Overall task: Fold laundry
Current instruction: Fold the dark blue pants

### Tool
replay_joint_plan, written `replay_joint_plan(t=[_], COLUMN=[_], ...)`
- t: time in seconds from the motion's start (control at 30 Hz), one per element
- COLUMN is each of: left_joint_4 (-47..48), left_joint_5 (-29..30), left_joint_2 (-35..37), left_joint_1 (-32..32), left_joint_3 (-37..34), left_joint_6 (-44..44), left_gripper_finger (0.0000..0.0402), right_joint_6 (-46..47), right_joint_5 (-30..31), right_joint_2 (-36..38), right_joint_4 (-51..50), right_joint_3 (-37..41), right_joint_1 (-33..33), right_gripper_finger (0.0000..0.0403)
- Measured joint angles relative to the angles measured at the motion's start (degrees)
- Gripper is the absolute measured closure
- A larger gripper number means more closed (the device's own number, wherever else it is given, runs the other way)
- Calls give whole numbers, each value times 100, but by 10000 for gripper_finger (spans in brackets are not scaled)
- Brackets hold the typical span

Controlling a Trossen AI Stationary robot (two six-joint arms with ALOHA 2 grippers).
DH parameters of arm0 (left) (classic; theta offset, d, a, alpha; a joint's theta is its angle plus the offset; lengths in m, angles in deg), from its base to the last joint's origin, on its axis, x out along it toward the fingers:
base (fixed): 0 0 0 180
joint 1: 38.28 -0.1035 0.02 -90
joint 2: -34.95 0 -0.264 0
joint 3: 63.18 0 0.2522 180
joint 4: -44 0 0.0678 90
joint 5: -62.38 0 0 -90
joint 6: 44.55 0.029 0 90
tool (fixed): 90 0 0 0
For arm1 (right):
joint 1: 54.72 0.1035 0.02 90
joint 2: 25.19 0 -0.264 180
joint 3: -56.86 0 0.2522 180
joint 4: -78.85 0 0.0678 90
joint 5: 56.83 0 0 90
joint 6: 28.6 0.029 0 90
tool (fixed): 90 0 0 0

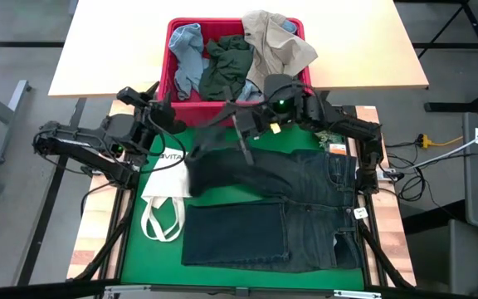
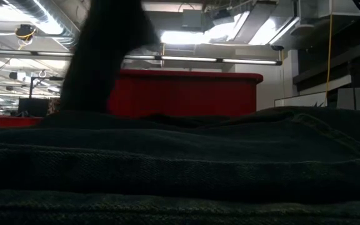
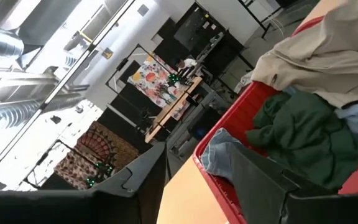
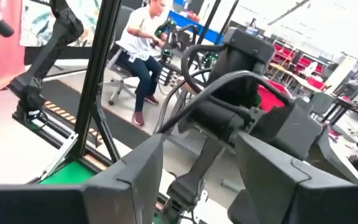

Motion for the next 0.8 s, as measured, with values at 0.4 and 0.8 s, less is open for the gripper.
replay_joint_plan(t=[0.4, 0.8], left_joint_4=[22, 1502], left_joint_5=[-33, -3390], left_joint_2=[0, -131], left_joint_1=[25, 346], left_joint_3=[0, 2], left_joint_6=[-747, -4571], left_gripper_finger=[230, 230], right_joint_6=[-513, -1778], right_joint_5=[-15, 1696], right_joint_2=[563, 843], right_joint_4=[-1222, -5456], right_joint_3=[7, 74], right_joint_1=[-344, -547], right_gripper_finger=[200, 200])
